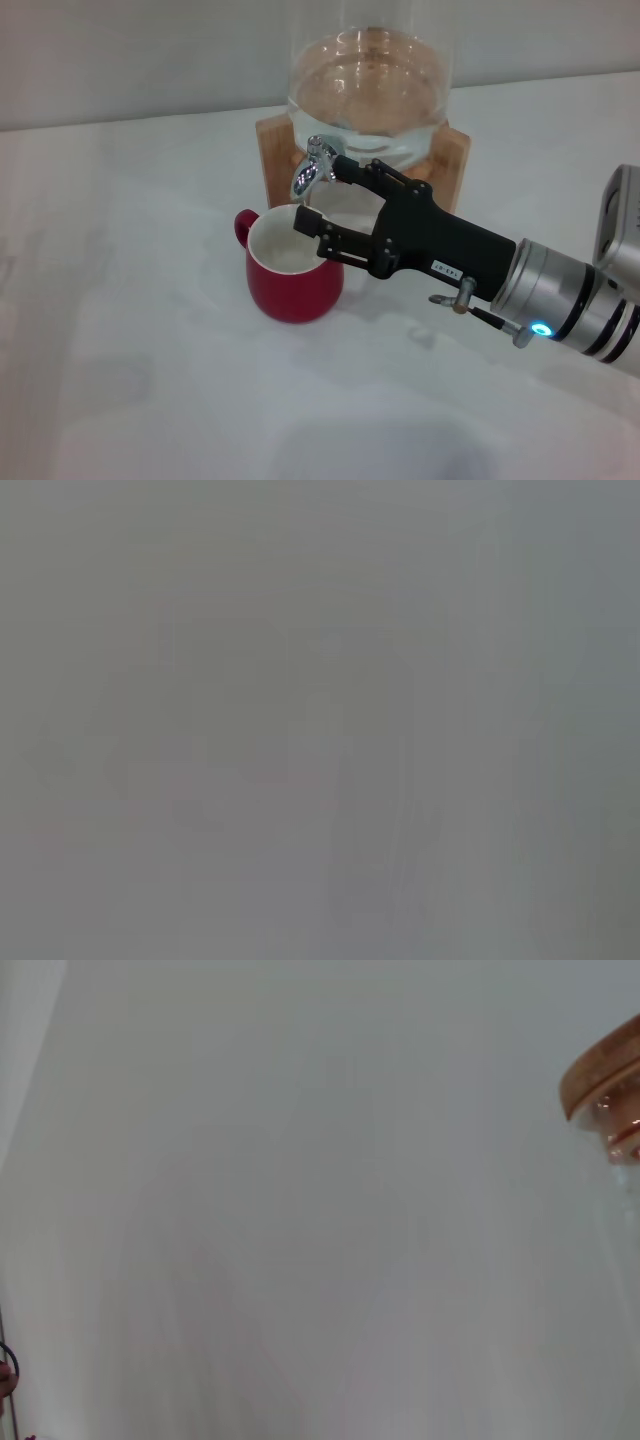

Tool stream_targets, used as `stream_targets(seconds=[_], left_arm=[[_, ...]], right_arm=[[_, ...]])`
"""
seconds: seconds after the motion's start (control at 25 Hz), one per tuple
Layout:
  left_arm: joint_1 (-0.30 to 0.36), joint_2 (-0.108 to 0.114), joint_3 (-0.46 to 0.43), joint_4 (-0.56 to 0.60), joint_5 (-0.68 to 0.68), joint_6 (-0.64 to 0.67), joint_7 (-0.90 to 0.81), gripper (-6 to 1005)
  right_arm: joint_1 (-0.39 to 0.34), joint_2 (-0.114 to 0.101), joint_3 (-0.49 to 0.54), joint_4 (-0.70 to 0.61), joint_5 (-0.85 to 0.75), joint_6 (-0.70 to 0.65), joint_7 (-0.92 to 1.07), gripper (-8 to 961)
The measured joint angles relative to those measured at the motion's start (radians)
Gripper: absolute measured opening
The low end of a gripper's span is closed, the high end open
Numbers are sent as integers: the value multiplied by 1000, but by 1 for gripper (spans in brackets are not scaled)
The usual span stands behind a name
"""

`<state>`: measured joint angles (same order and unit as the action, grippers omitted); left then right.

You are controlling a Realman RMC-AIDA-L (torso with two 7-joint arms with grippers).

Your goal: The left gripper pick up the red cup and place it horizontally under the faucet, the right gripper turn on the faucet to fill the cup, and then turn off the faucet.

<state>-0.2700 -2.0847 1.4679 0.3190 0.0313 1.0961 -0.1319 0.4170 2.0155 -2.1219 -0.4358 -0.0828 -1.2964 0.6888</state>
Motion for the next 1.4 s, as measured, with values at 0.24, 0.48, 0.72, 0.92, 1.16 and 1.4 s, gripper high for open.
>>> stream_targets(seconds=[0.24, 0.48, 0.72, 0.92, 1.16, 1.4], left_arm=[[-1, 0, -1, 0, 1, 1, 0, 890], [-2, 0, -3, 0, 0, 1, 0, 890], [-2, 0, -3, 0, -1, 1, 0, 890], [-2, 1, -3, 0, -1, 1, 0, 890], [-2, 2, -3, 0, -1, 0, 0, 890], [-1, 2, -3, 0, -1, -1, 13, 890]], right_arm=[[0, 0, -9, -12, 0, 1, 0, 868], [3, 0, -19, -17, 0, 2, 6, 868], [7, -1, -21, -19, 0, 2, 10, 868], [3, -3, -21, -37, 0, 2, 10, 868], [-8, -10, -7, -41, 0, -7, 10, 868], [-28, -12, 4, -40, 1, -48, 5, 868]])
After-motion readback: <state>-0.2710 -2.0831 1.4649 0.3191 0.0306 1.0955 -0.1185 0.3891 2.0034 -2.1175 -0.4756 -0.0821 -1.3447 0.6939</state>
